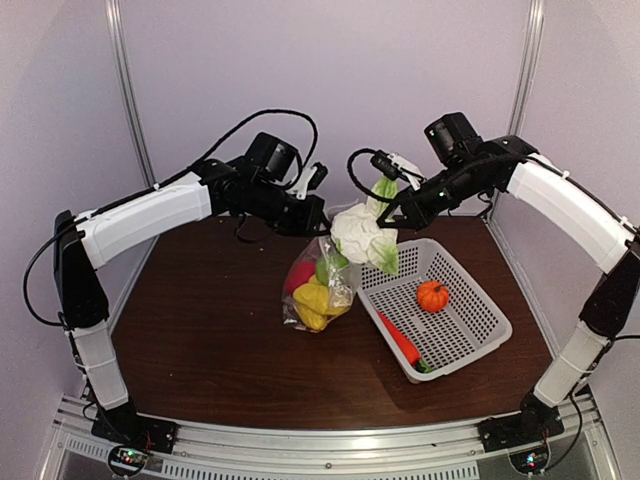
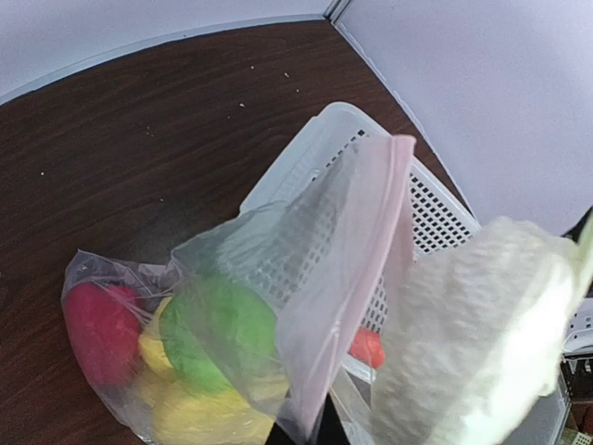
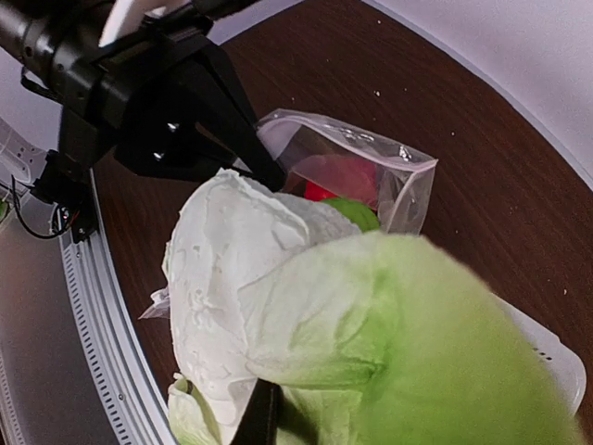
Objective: Place the food in the zip-top bag and seal the zipper
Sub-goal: Place the fake vegetable in the zipper food storage bag.
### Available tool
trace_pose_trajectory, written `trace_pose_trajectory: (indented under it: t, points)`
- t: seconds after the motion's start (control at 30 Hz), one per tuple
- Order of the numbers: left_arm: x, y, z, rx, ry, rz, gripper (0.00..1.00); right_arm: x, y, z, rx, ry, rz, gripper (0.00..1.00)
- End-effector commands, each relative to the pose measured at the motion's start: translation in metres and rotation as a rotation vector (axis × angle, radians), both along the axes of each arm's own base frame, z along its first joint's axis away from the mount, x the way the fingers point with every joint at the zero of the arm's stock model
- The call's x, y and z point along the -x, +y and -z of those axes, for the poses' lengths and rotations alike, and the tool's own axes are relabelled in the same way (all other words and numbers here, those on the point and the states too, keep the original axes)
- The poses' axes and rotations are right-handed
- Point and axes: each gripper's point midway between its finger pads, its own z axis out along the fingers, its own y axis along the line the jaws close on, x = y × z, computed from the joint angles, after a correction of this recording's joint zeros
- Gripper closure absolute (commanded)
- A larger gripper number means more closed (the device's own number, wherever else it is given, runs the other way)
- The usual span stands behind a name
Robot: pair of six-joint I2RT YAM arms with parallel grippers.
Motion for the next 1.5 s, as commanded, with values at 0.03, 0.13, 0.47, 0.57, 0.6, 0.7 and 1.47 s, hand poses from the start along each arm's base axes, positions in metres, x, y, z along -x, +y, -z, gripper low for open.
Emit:
trace_pose_trajectory:
  t: [0.03,0.13,0.47,0.57,0.6,0.7,1.47]
  points:
    - [-0.001,-0.004,-0.032,0.062,-0.096,-0.022,1.0,-0.023,-0.019,0.033,0.163,0.045,0.167,1.0]
    - [0.005,-0.01,-0.036,0.078,-0.12,0.01,1.0,-0.029,-0.021,0.048,0.214,0.061,0.2,1.0]
    - [0.015,-0.045,-0.01,0.11,-0.048,0.075,1.0,-0.021,0.023,0.03,0.065,0.129,0.119,1.0]
    - [0.015,-0.049,-0.013,0.122,-0.044,0.074,1.0,-0.004,0.045,0.024,-0.047,0.228,0.038,0.85]
    - [0.015,-0.05,-0.015,0.126,-0.047,0.074,1.0,0.004,0.053,0.022,-0.091,0.275,0.0,0.73]
    - [0.012,-0.048,-0.022,0.129,-0.062,0.062,1.0,0.026,0.072,0.027,-0.153,0.38,-0.087,0.65]
    - [0.042,-0.039,-0.061,0.222,-0.043,0.146,1.0,-0.04,0.064,0.013,-0.066,-0.085,0.064,0.52]
